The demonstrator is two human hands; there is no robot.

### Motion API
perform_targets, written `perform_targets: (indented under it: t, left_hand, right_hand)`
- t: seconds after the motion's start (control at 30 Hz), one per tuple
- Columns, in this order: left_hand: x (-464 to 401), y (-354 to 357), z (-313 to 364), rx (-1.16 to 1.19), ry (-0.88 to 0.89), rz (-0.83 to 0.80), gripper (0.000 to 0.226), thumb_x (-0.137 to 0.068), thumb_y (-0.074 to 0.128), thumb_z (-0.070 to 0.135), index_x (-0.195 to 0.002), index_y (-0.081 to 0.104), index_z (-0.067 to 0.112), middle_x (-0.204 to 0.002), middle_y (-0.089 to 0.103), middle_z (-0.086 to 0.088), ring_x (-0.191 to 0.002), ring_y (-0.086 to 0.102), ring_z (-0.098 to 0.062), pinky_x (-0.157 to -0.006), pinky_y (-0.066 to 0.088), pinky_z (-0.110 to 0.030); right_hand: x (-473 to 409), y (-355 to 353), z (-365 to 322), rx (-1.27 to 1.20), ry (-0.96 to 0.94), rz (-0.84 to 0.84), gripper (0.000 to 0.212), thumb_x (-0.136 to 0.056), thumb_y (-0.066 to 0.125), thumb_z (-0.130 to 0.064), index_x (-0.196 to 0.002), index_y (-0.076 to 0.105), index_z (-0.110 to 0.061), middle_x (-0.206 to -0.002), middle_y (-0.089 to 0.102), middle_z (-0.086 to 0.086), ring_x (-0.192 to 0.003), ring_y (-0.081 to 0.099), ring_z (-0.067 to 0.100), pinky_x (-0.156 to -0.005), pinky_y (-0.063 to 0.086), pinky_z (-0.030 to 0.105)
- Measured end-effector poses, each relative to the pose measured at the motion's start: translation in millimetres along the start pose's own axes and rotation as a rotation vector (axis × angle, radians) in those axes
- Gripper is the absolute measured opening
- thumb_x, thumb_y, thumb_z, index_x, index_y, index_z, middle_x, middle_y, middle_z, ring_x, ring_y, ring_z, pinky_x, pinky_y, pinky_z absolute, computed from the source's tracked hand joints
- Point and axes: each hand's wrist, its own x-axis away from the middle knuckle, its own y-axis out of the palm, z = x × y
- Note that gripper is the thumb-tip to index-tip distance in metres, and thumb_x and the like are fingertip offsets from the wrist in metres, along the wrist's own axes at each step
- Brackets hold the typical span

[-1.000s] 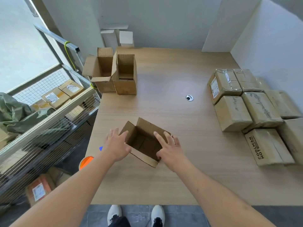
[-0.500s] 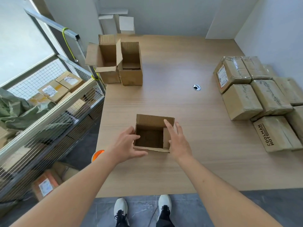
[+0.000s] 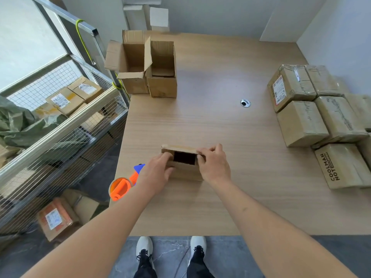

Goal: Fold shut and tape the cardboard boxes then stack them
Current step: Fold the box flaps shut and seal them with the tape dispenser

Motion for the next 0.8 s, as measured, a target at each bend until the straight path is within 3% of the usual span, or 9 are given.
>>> perform_targets:
  t: [0.07,0.13,0.27,0.43,0.57,0.7,0.8]
  left_hand:
    - [-4.3,3.5,5.6,0.038,-0.080,0.098,0.043,-0.087,0.080,0.023,-0.117,0.052,0.012,-0.114,0.055,-0.004,-0.098,0.058,-0.030,-0.080,0.049,-0.042]
    - [-7.9,6.5,9.3,0.077,-0.143,0.164,0.057,-0.077,0.089,0.021,-0.116,0.048,0.011,-0.113,0.046,-0.005,-0.094,0.054,-0.028,-0.080,0.047,-0.038]
    - [-13.8,8.0,7.6,0.051,-0.175,0.147,0.078,-0.077,0.088,0.028,-0.139,0.042,0.019,-0.121,0.038,-0.007,-0.099,0.047,-0.026,-0.089,0.045,-0.038]
    - [-5.4,2.1,-21.5,-0.036,-0.271,0.112,0.052,-0.101,0.050,0.029,-0.149,0.032,0.026,-0.121,0.044,-0.012,-0.102,0.050,-0.035,-0.085,0.045,-0.046]
    - [15.0,-1.1,-63.2,-0.209,-0.442,0.025,0.057,-0.096,0.055,0.035,-0.148,0.031,0.029,-0.111,0.038,-0.008,-0.095,0.045,-0.031,-0.083,0.041,-0.042]
    - [32.0,8.5,-91.2,-0.286,-0.526,-0.134,0.085,-0.084,0.067,0.049,-0.152,0.016,0.043,-0.117,0.041,-0.015,-0.096,0.054,-0.040,-0.087,0.046,-0.046]
    - [39.3,13.2,-101.2,-0.267,-0.515,-0.179,0.109,-0.083,0.072,0.030,-0.155,-0.006,0.054,-0.111,0.045,-0.013,-0.096,0.055,-0.036,-0.085,0.047,-0.044]
  right_hand:
    - [1.2,2.7,0.3,-0.049,-0.002,-0.027,0.028,-0.099,0.055,-0.048,-0.118,0.069,-0.035,-0.114,0.040,-0.003,-0.110,0.052,0.020,-0.084,0.053,0.036]
    - [4.0,6.9,3.4,-0.037,-0.018,-0.074,0.034,-0.096,0.059,-0.051,-0.125,0.067,-0.035,-0.121,0.041,-0.003,-0.113,0.052,0.019,-0.087,0.053,0.037]
    - [7.2,17.2,9.0,0.035,-0.045,-0.127,0.043,-0.097,0.066,-0.040,-0.139,0.057,-0.035,-0.138,0.036,-0.001,-0.123,0.052,0.023,-0.091,0.053,0.036]
    - [11.0,27.9,9.9,0.028,-0.026,-0.093,0.041,-0.101,0.060,-0.036,-0.142,0.053,-0.036,-0.151,0.030,-0.001,-0.124,0.054,0.024,-0.088,0.054,0.035]
    - [13.9,33.8,12.2,0.021,-0.015,-0.070,0.041,-0.102,0.059,-0.038,-0.143,0.052,-0.038,-0.156,0.027,-0.003,-0.124,0.056,0.021,-0.083,0.052,0.034]
    - [10.3,34.4,14.1,0.007,-0.030,-0.068,0.042,-0.101,0.061,-0.040,-0.142,0.054,-0.038,-0.156,0.028,-0.005,-0.125,0.056,0.019,-0.085,0.054,0.036]
    - [10.0,35.0,15.5,0.002,-0.049,-0.068,0.043,-0.099,0.063,-0.039,-0.141,0.055,-0.037,-0.153,0.029,-0.006,-0.126,0.054,0.017,-0.086,0.053,0.035]
